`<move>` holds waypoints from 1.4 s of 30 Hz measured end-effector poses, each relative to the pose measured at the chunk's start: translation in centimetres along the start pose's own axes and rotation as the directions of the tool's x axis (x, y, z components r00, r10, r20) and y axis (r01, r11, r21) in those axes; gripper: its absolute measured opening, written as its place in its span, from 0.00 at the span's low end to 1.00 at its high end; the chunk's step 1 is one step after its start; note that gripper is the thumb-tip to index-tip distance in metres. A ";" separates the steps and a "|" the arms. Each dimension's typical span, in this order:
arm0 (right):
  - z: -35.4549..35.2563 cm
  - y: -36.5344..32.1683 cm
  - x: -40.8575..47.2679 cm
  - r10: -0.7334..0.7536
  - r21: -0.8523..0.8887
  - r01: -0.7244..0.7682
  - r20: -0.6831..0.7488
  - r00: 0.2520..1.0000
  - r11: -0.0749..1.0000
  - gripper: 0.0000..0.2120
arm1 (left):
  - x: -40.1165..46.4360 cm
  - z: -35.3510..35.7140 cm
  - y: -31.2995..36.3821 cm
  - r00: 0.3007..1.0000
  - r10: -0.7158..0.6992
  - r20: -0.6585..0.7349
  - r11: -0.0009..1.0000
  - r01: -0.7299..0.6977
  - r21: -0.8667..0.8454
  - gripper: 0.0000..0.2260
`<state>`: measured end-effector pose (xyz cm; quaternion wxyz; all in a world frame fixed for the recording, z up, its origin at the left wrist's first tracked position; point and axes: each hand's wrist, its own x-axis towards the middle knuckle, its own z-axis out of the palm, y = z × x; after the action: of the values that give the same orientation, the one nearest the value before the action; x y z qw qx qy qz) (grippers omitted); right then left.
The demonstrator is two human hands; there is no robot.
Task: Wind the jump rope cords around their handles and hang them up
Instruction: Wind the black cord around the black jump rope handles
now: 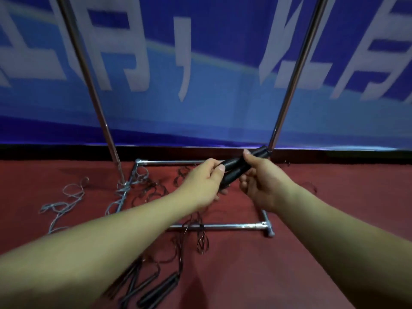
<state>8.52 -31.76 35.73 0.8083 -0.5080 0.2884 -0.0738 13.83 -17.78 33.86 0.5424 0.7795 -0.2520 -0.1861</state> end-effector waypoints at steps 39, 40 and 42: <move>5.1 -1.7 -4.0 -0.616 -0.888 0.299 0.022 0.787 0.350 0.25 | -4.2 -12.7 2.0 0.989 -0.054 0.139 0.992 0.069 -0.108 0.09; 5.1 -1.6 -3.8 -0.678 -0.905 0.327 0.061 0.733 0.272 0.23 | -4.2 -12.9 2.0 0.989 -0.044 0.139 0.995 0.056 -0.083 0.08; 5.0 -1.8 -3.7 -0.740 -0.901 0.421 0.209 0.640 0.109 0.20 | -4.0 -13.4 1.9 0.988 -0.017 0.156 0.999 0.024 -0.039 0.08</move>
<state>8.47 -27.14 40.32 0.2452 -0.9077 0.1683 -0.2962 17.80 -5.90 40.34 0.5350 0.7540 -0.2817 -0.2569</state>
